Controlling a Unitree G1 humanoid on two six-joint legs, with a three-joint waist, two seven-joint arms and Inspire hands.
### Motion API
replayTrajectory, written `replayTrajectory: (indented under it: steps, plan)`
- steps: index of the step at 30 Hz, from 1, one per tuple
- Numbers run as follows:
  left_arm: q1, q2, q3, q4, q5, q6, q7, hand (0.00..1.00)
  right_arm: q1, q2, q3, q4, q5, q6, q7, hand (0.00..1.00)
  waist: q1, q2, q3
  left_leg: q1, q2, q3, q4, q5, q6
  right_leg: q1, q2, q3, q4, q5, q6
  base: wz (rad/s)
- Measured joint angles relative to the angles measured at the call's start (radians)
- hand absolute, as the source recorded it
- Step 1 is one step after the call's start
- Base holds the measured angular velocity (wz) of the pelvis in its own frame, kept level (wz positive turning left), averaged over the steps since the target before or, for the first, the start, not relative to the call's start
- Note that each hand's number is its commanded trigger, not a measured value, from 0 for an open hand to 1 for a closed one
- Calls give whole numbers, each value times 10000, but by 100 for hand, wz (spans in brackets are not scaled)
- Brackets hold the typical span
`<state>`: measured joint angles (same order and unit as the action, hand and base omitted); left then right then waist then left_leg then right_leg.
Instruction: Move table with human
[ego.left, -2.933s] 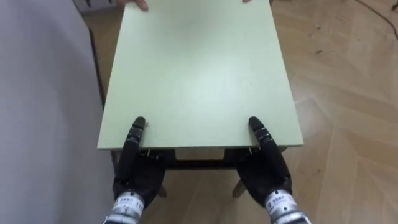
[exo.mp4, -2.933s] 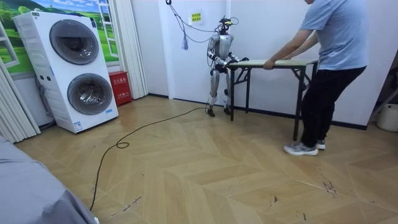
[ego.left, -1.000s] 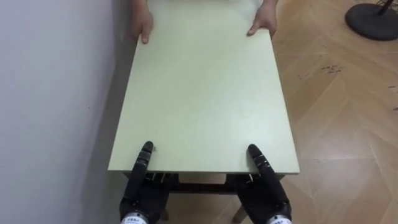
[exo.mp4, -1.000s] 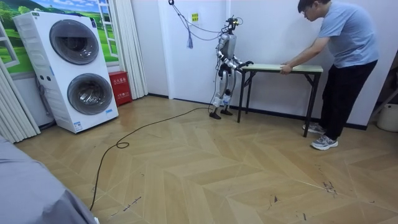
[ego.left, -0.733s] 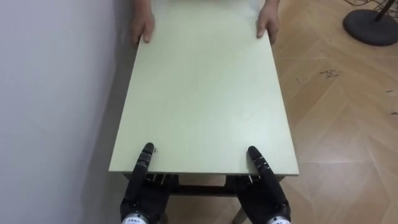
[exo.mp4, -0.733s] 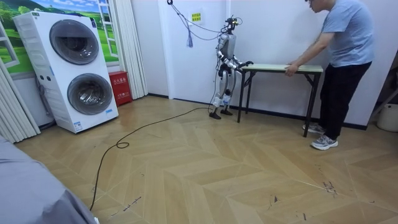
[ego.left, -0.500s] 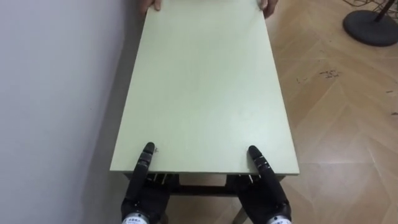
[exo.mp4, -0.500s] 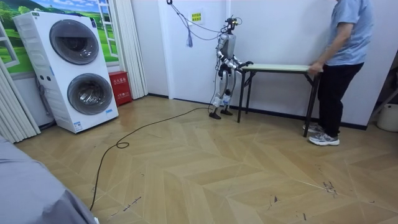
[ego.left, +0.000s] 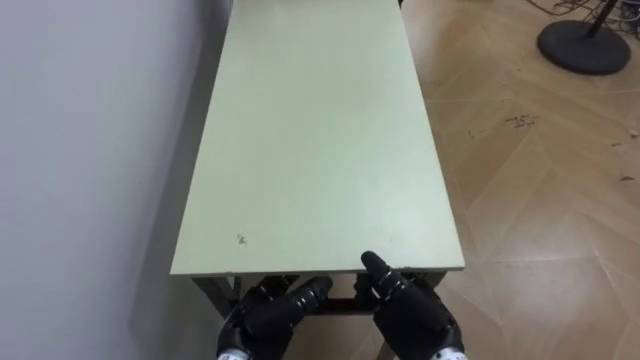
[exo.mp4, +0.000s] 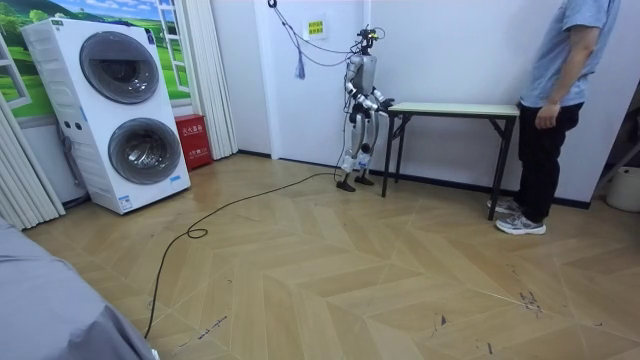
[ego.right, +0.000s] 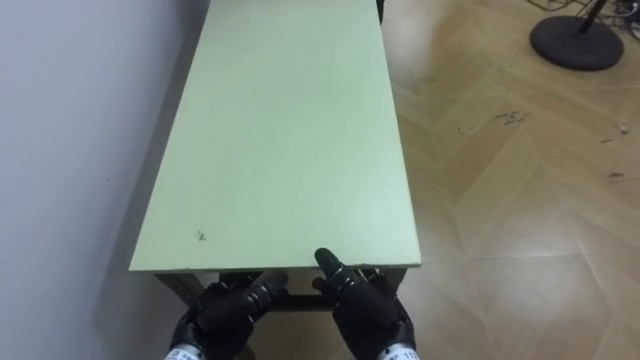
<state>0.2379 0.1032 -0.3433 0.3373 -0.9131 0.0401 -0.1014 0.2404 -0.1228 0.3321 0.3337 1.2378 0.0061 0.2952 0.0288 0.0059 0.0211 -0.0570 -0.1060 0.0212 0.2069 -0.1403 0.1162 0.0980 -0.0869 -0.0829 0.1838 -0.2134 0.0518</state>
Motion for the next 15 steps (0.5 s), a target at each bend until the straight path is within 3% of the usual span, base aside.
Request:
replayTrajectory:
  steps: [15]
  plan:
    - [-4,161,-160,-7,444,285,-521,0,-108,-109,78,0,-229,284,681,0,-7,-71,-12,-10,17,23,11,3,-6,-8,1,-112,3,2,-2,0]
